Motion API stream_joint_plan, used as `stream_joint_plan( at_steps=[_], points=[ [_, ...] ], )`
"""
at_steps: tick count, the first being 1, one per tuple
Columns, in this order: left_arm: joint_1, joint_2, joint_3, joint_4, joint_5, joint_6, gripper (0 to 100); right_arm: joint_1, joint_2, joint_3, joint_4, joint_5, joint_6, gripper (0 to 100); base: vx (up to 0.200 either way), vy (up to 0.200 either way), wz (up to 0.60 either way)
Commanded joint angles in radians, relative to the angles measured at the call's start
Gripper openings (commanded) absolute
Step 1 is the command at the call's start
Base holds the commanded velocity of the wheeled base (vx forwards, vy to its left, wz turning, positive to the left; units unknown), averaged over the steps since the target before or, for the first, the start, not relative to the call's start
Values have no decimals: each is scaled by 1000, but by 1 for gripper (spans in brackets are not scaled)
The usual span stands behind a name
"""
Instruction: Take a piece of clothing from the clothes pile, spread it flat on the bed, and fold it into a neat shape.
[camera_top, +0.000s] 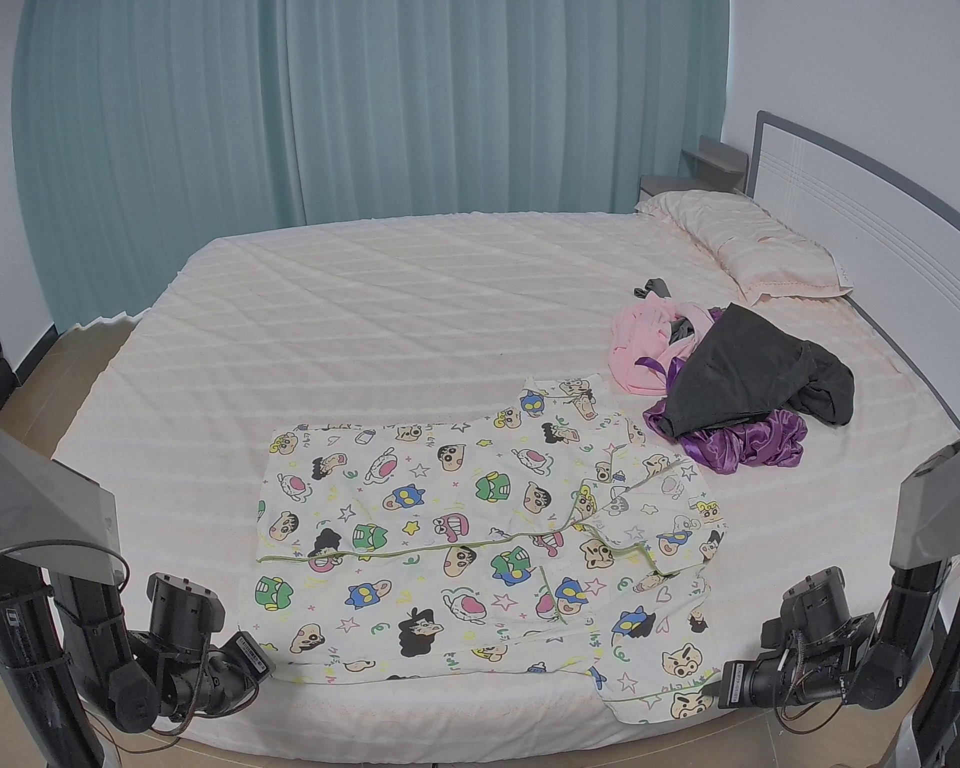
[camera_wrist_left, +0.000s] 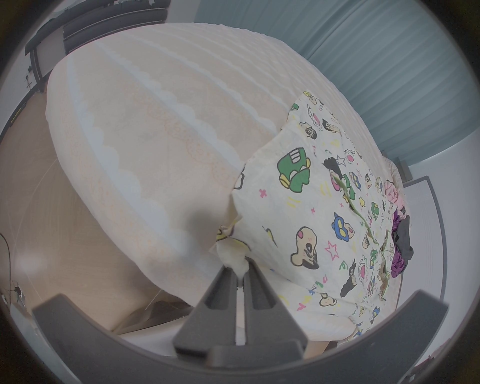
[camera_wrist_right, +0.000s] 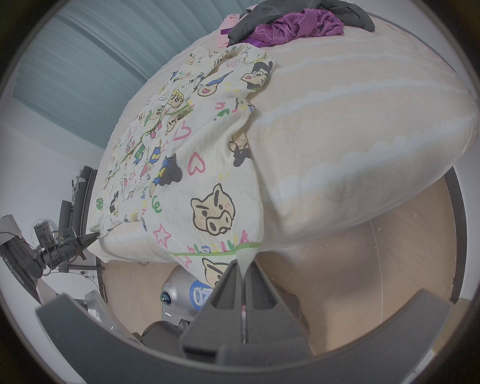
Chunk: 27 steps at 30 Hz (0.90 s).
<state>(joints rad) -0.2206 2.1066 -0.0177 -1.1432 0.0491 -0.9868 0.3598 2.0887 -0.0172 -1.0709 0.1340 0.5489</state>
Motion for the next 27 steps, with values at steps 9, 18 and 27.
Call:
stream_joint_plan(
  at_steps=[9,18,27],
  points=[
    [14,-145,18,92,21,7,0,41,-159,17,147,4,-44,0,0,0,0],
    [12,-204,18,172,-29,7,0,48,-179,17,181,4,-61,0,0,0,0],
    [6,-175,18,165,-66,7,0,61,-187,17,203,6,-63,0,0,0,0]
  ],
)
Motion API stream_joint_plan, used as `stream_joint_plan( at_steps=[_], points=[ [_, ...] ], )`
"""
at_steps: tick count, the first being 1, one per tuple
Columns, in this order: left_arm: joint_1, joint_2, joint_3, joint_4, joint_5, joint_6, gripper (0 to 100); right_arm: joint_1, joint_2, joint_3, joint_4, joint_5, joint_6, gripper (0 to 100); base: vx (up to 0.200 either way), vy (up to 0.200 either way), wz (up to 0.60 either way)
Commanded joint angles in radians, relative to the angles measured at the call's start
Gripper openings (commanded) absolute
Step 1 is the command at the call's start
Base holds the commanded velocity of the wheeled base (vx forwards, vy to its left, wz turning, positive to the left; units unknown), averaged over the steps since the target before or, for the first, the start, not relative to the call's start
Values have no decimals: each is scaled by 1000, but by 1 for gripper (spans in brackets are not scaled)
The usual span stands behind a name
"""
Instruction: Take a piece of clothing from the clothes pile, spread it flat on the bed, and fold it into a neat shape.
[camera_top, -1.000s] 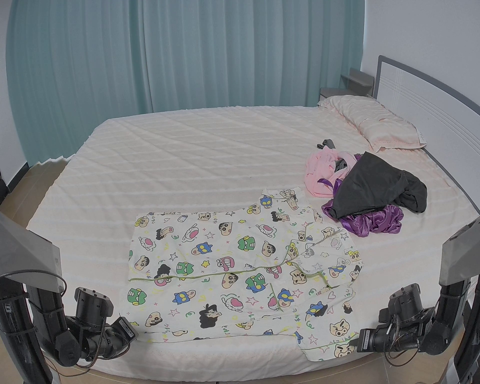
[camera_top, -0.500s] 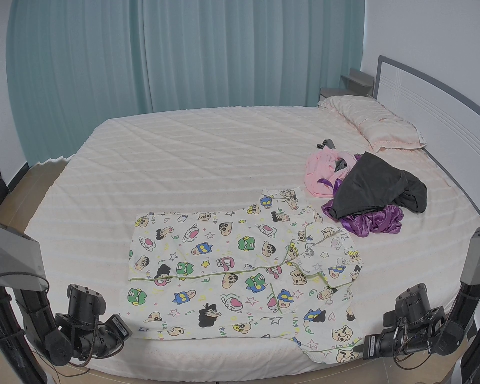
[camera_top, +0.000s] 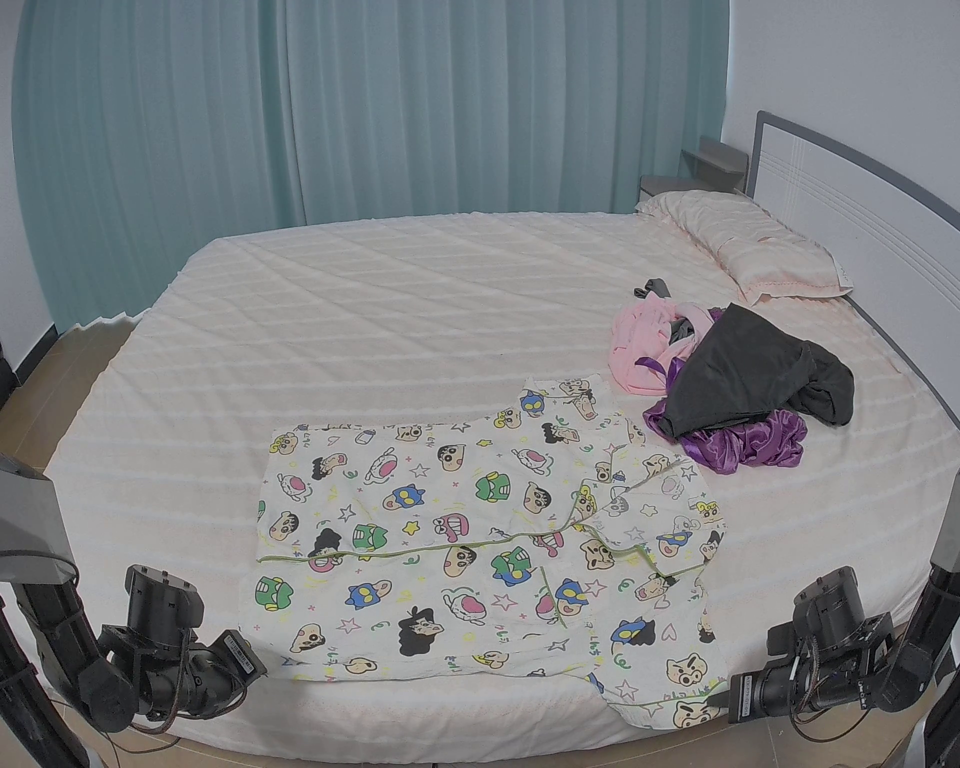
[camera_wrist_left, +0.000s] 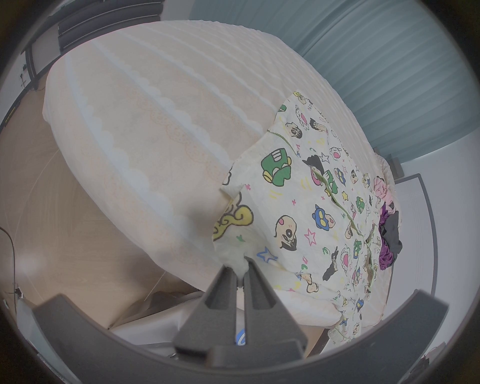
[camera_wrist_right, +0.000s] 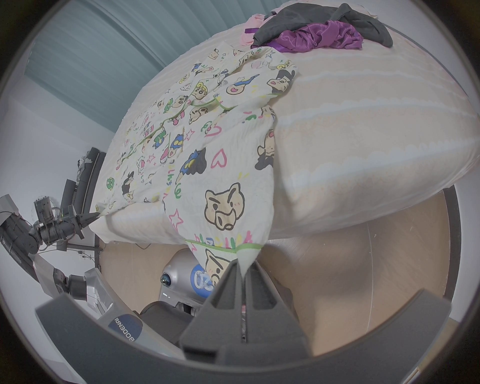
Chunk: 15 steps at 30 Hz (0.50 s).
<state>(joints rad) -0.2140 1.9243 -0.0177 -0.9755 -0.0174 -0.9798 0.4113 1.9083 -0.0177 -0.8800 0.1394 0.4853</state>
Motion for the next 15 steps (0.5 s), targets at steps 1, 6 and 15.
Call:
stream_joint_plan(
  at_steps=[1,6,15],
  points=[
    [-1,5,18,-2,1,0,0,11,-6,18,15,0,-2,0,0,0,0],
    [-2,1,18,3,-2,-2,0,18,-6,18,18,0,-4,0,0,0,0],
    [-2,-4,18,6,-2,0,0,20,-8,18,18,-1,-1,0,0,0,0]
  ],
)
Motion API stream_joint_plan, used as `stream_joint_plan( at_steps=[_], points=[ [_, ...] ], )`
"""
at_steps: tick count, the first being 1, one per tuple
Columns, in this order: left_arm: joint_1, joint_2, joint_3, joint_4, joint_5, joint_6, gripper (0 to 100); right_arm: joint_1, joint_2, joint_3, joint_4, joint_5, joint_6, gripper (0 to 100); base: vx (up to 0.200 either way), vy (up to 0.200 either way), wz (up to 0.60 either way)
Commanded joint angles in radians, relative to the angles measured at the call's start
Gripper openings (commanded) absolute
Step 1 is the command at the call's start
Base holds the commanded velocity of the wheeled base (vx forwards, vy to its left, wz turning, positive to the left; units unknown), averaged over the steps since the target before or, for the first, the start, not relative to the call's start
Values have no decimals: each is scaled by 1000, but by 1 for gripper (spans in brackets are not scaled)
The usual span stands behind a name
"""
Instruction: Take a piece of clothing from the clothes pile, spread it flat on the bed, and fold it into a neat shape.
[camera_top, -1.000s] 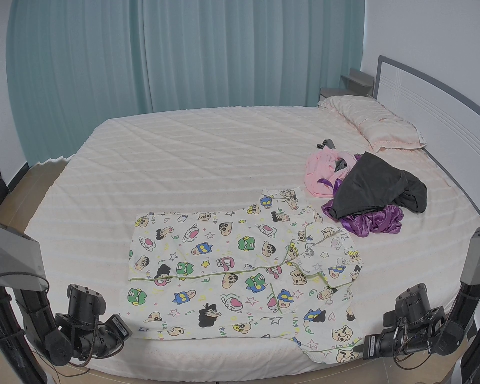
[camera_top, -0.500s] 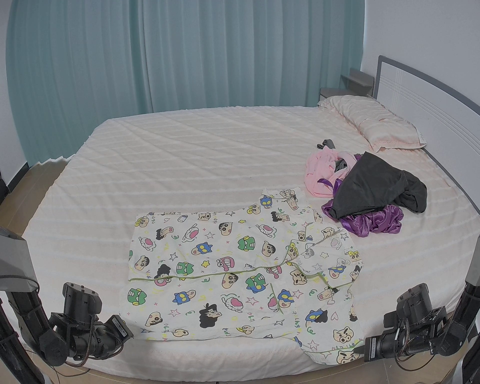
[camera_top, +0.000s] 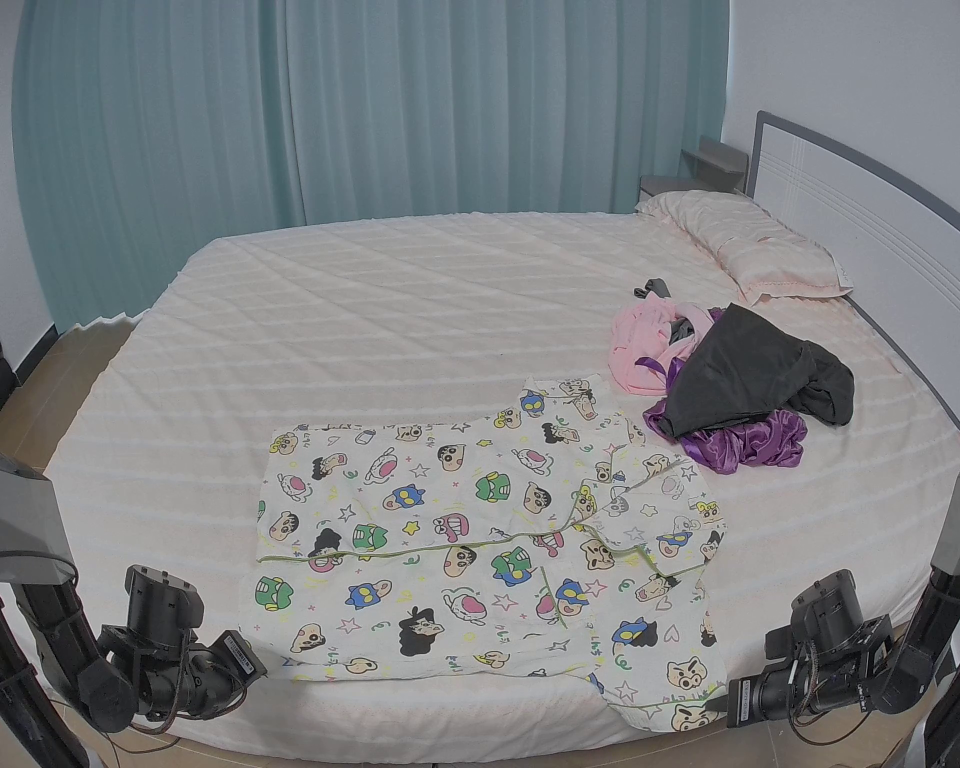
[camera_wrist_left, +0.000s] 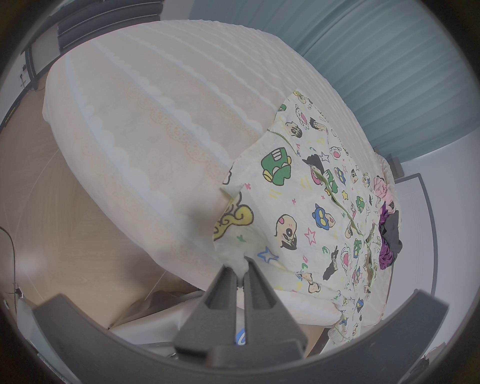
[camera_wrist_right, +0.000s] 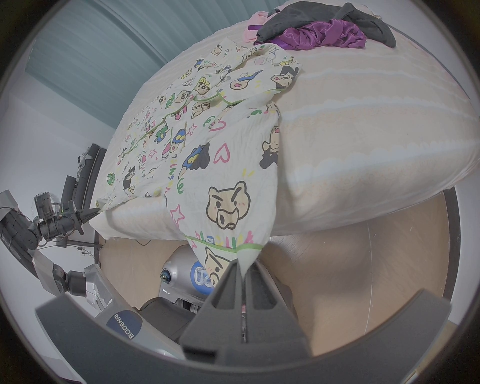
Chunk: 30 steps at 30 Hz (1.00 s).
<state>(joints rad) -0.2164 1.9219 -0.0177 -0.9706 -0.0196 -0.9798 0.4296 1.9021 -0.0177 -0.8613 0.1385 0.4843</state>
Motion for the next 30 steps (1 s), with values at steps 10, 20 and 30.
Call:
stream_joint_plan(
  at_steps=[10,20,30],
  points=[
    [-1,-46,18,41,0,-2,0,3,-78,18,84,3,-1,0,0,0,0],
    [-9,-133,18,125,-7,3,0,46,-80,18,110,6,2,0,0,0,0],
    [-11,-161,18,164,-31,3,0,51,-107,18,117,6,-3,0,0,0,0]
  ],
)
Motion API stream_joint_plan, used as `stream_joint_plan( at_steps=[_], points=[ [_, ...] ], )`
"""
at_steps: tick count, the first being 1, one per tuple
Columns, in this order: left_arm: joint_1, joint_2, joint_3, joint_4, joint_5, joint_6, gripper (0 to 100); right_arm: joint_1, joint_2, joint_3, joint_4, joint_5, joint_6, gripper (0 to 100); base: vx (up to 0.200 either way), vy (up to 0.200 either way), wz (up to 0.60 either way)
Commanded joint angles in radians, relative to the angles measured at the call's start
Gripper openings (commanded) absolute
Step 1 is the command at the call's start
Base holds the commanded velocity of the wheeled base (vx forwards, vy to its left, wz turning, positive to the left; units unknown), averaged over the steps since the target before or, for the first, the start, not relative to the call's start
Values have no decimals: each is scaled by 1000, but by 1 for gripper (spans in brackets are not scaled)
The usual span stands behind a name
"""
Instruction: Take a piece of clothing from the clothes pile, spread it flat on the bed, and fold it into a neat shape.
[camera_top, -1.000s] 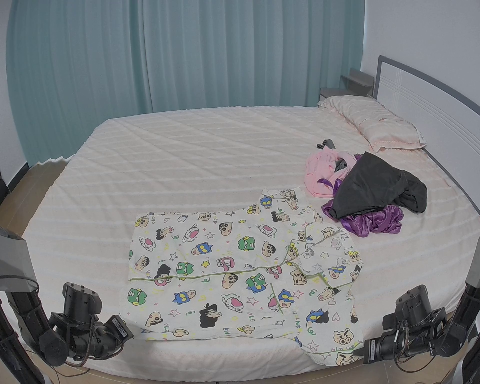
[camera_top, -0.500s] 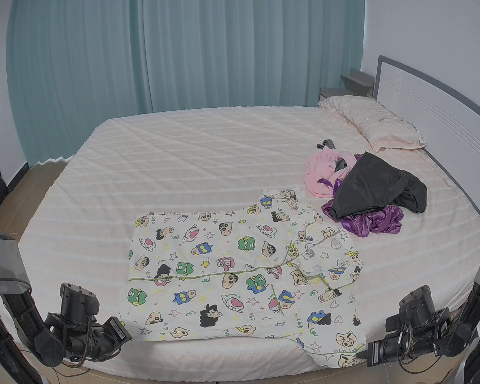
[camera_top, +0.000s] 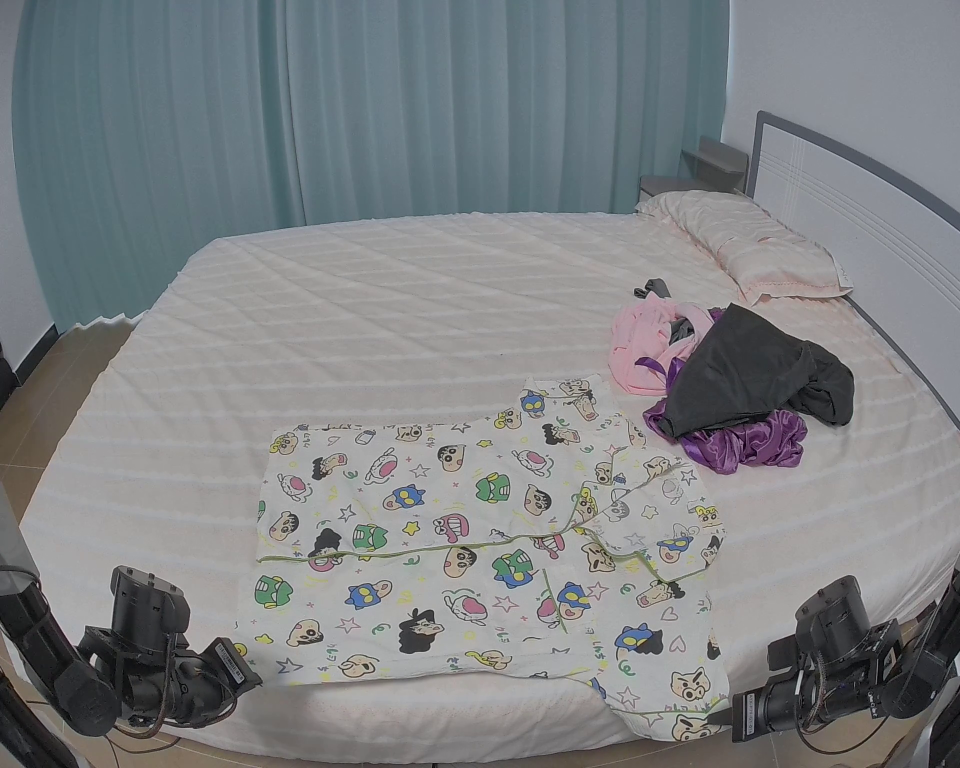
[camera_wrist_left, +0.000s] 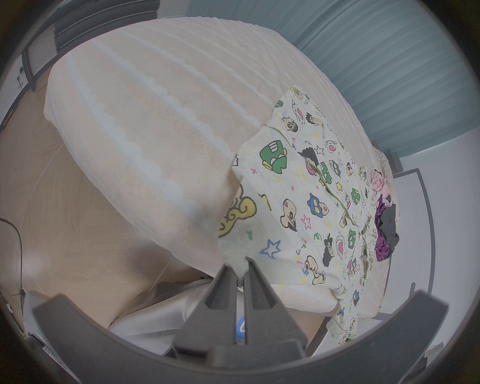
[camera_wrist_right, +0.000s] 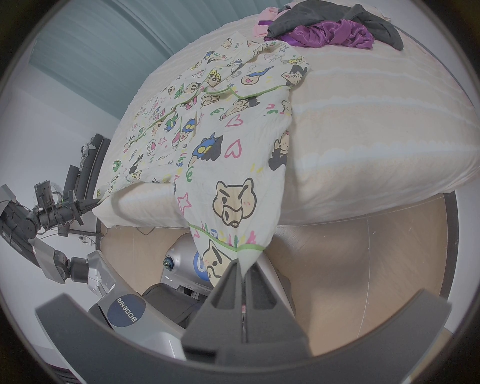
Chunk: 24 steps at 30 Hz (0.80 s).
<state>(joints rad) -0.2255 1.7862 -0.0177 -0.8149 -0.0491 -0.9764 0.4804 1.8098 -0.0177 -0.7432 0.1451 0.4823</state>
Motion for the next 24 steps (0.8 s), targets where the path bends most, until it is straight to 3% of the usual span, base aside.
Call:
stream_joint_plan(
  at_steps=[1,16,24],
  points=[
    [-1,-33,18,13,-5,-1,0,0,-21,18,1,1,-1,0,0,0,0],
    [-1,-87,18,105,-12,42,0,64,-142,18,150,4,-4,0,0,0,0],
    [-3,-82,18,155,-28,105,0,66,-251,18,226,47,-30,0,0,0,0]
  ],
)
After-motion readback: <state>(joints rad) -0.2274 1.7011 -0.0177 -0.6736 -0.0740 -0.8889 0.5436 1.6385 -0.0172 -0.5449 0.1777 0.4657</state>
